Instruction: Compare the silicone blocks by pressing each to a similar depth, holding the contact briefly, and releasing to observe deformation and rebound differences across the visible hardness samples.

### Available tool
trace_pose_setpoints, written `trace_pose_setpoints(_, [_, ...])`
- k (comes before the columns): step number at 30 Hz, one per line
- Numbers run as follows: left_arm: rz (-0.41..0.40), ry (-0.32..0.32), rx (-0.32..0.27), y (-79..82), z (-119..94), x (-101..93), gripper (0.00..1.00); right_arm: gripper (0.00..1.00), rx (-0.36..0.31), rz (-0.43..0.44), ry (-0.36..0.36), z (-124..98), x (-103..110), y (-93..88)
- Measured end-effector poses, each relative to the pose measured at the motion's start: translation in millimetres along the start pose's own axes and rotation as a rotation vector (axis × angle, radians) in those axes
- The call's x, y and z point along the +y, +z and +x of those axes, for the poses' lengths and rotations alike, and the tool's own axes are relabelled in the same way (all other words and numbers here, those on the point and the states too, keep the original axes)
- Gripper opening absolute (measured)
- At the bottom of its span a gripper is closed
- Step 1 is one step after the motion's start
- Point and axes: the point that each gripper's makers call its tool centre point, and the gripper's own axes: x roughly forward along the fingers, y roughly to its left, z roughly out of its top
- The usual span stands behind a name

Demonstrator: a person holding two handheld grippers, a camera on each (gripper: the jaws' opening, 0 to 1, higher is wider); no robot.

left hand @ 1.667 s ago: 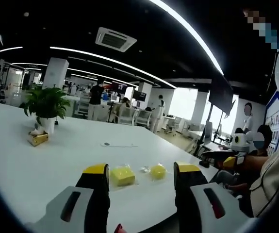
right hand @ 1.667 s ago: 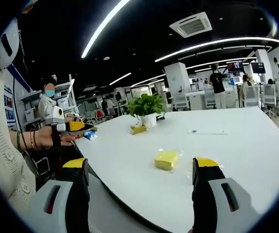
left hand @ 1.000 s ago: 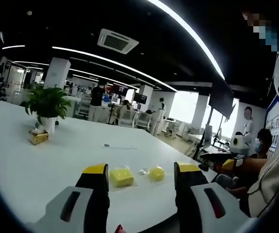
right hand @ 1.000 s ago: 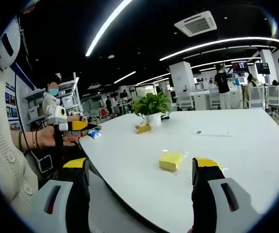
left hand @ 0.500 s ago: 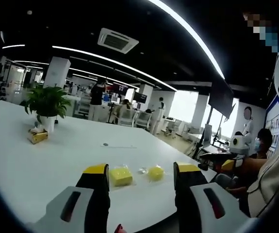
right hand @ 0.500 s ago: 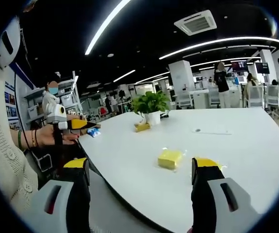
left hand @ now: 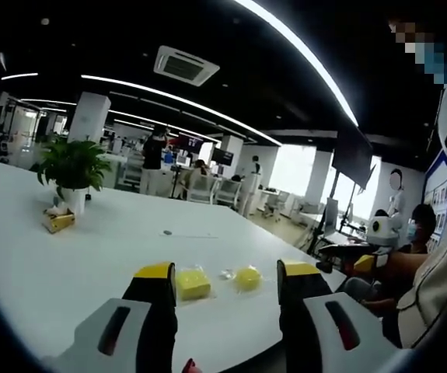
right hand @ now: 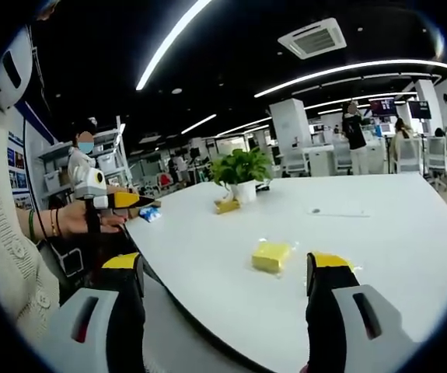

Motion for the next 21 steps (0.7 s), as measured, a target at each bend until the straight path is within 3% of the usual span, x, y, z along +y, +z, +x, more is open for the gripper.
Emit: trace_pose_setpoints(21, [-0.026, -0.007, 0.048, -10.8, 11, 7.8, 0.59, 0.82, 0.018, 0.024, -0.04, 3, -16, -8.0])
